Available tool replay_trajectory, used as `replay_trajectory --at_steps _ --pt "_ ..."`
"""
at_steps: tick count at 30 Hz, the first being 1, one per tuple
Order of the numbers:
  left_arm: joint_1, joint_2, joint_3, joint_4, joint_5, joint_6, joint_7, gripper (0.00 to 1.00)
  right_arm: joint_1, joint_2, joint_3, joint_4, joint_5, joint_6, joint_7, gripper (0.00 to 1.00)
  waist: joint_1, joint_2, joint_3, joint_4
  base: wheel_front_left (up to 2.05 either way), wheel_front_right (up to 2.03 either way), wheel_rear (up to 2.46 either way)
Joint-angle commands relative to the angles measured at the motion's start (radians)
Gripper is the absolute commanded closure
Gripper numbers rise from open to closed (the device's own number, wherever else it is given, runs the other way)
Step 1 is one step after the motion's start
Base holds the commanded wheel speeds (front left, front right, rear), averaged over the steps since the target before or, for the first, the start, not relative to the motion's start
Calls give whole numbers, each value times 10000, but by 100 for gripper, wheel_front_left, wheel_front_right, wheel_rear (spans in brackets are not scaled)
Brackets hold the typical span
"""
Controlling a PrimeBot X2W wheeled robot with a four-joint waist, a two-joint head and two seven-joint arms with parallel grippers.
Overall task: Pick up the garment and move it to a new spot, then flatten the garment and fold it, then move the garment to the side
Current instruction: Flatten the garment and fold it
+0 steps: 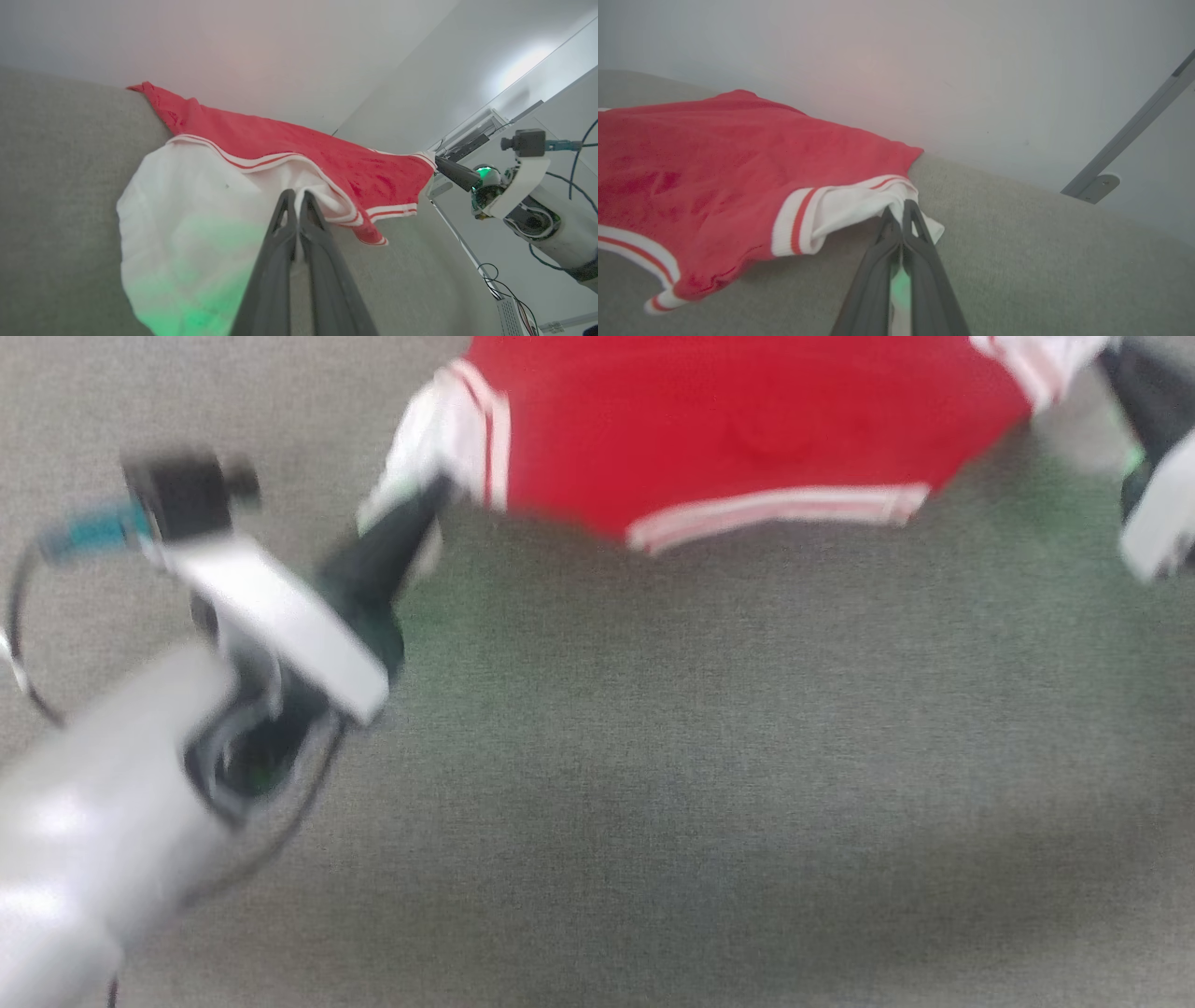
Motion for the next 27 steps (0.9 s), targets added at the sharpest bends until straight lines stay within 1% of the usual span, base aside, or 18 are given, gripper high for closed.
replay_trajectory --at_steps 1,6,8,11,14,18,22,23,24,27 --pt "618 194 95 -354 254 -22 -47 100 593 -193 -72 -360 146 -18 85 100 0 1 -156 -64 0 0 0" --pt "2642 741 18 -1566 520 -23 -48 100 2881 -754 -385 -1651 534 -18 647 100 0 1 -568 -44 0 0 0" --pt "3232 929 167 -1934 628 -23 -48 100 3722 -953 -632 -2166 659 -18 879 100 0 1 -714 -30 0 0 0" --pt "4076 1296 277 -2324 801 -22 -48 100 5086 -1094 -1086 -2957 862 -18 1308 100 0 1 -885 -24 0 0 0" --pt "4702 1653 287 -2508 904 -23 -48 100 6322 -1190 -1623 -3716 789 -18 1787 100 0 1 -998 -14 0 0 0" --pt "5380 2178 288 -2829 763 -23 -49 100 7848 -1046 -2393 -4855 621 -18 2653 100 0 1 -1056 -51 0 0 0" --pt "5882 2669 241 -3275 484 -22 -47 100 9274 -832 -3265 -5969 213 -18 3797 100 0 1 -1092 -112 0 0 0" --pt "6016 2793 191 -3380 402 -22 -47 100 9594 -738 -3498 -6246 109 -18 4070 100 0 1 -1106 -124 0 0 0" --pt "6016 2793 191 -3380 402 -22 -47 100 9594 -738 -3498 -6246 109 -18 4070 100 0 1 -1106 -124 0 0 0" --pt "6340 3122 51 -3704 271 -22 -47 100 10487 -360 -4280 -7109 -344 -17 4788 100 0 1 -1141 -167 0 0 0"
